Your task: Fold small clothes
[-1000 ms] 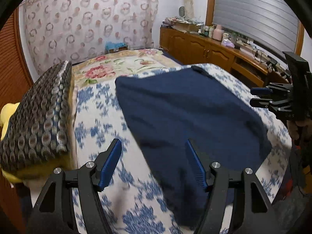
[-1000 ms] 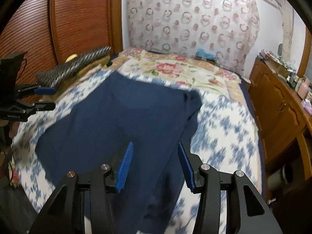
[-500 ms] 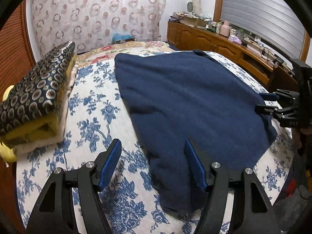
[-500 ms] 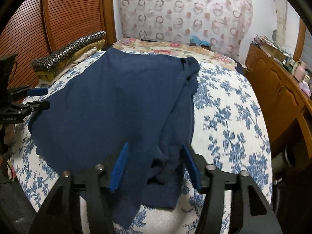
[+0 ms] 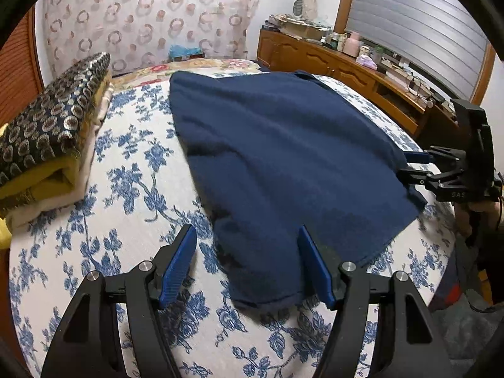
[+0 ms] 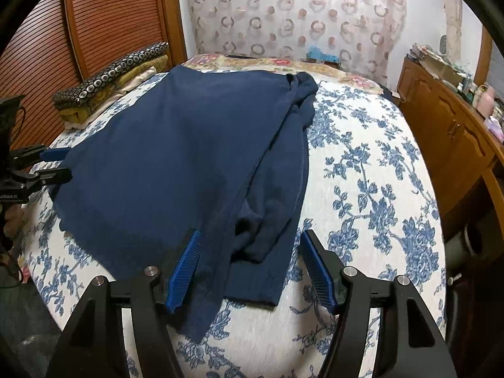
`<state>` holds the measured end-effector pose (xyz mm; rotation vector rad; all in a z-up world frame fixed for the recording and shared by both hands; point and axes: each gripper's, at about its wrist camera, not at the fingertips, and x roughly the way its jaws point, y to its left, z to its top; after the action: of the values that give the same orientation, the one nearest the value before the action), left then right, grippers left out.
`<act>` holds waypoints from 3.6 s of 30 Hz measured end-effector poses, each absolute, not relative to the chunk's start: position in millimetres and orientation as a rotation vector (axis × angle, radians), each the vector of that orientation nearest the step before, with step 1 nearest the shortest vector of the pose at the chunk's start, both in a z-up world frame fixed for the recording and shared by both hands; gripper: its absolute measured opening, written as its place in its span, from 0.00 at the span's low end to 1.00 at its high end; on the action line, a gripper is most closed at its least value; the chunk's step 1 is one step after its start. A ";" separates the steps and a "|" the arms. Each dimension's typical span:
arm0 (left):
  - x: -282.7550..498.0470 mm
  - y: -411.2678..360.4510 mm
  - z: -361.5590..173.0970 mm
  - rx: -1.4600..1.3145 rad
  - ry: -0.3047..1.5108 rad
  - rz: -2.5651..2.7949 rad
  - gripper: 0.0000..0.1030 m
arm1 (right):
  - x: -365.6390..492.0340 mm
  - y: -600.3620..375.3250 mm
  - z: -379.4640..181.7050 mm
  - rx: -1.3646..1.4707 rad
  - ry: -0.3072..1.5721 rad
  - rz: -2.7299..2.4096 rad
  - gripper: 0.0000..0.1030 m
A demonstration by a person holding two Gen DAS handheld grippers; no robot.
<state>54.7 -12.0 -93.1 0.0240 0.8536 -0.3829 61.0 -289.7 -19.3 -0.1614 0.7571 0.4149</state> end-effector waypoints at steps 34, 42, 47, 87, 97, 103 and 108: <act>89.8 -5.0 -18.1 -0.108 0.689 -0.510 0.07 | 61.4 -279.6 34.9 -0.049 0.540 0.588 0.11; 169.0 -10.0 6.3 -0.117 0.645 -0.476 0.07 | 126.4 -284.5 56.7 0.004 0.485 0.549 0.11; 221.7 -9.4 -5.8 -0.129 0.688 -0.441 0.07 | 171.5 -280.1 48.9 0.009 0.524 0.519 0.11; 275.7 -13.3 -51.5 -0.106 0.814 -0.336 0.67 | 278.3 -254.4 43.8 -0.121 0.670 0.604 0.43; 281.3 -2.9 -59.0 -0.091 0.791 -0.256 0.67 | 297.9 -279.9 42.7 -0.075 0.644 0.406 0.09; 287.8 1.5 -66.6 -0.107 0.816 -0.244 0.67 | 291.1 -273.0 48.5 -0.079 0.643 0.350 0.43; 291.6 -0.2 -78.6 -0.105 0.863 -0.246 0.67 | 275.3 -261.3 45.3 -0.081 0.675 0.402 0.65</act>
<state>291.6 -0.2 -78.6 -0.1050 0.8630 -0.2461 275.3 -261.3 45.3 -0.0807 0.6747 0.4018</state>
